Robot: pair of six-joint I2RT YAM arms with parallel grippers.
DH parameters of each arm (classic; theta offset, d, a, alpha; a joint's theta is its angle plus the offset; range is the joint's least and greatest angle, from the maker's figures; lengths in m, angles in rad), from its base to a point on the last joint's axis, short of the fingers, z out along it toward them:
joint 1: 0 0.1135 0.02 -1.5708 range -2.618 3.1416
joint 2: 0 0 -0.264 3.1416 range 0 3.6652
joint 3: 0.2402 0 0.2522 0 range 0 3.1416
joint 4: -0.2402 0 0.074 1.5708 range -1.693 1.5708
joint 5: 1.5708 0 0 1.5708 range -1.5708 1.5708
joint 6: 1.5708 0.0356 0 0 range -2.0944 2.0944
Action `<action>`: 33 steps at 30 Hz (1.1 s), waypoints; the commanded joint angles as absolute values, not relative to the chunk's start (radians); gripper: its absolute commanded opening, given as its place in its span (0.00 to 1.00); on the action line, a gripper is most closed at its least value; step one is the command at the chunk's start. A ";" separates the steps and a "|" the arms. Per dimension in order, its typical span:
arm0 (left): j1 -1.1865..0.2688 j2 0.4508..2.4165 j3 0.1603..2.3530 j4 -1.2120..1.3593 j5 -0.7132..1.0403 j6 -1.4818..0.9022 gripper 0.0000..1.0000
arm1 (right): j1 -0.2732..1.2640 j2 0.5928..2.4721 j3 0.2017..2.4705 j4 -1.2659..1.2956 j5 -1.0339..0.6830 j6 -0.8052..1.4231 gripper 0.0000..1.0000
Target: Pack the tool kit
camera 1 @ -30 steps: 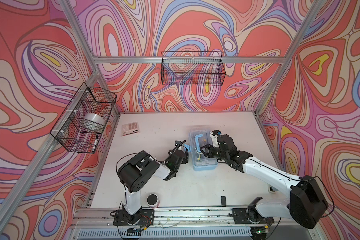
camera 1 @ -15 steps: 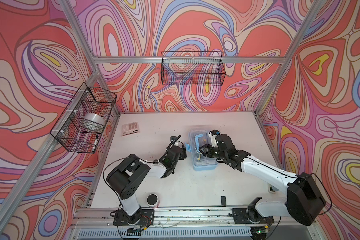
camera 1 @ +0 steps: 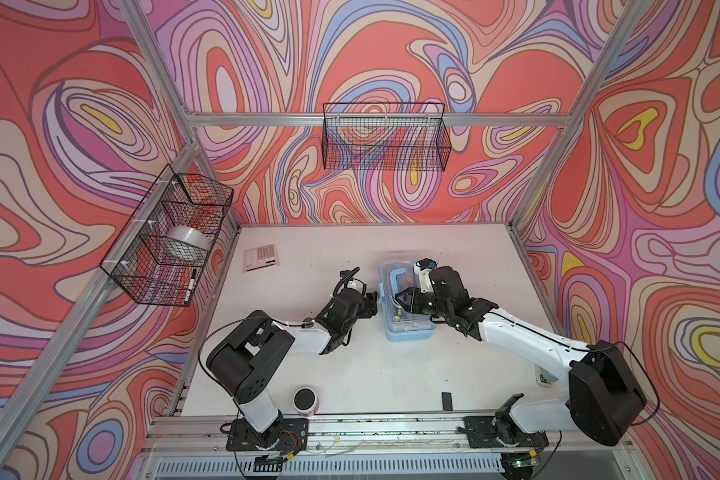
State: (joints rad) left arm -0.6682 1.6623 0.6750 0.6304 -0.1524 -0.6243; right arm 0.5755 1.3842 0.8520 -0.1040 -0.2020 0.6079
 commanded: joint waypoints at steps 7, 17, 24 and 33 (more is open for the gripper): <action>-0.655 1.652 0.690 0.652 -0.002 -0.725 0.66 | 0.574 1.456 0.838 -0.099 -0.221 0.610 0.36; -0.631 1.691 0.657 0.755 0.087 -0.806 0.53 | 0.574 1.484 0.827 -0.082 -0.235 0.619 0.34; -0.619 1.704 0.665 0.821 0.205 -0.945 0.54 | 0.574 1.514 0.828 -0.064 -0.250 0.628 0.33; -0.601 1.824 0.668 0.971 0.311 -1.083 0.37 | 0.574 1.539 0.830 -0.053 -0.268 0.637 0.31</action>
State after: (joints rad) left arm -0.5983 1.7767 0.6655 0.8833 0.2169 -1.0065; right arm 0.5613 1.4876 0.8547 0.0444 -0.2138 0.6262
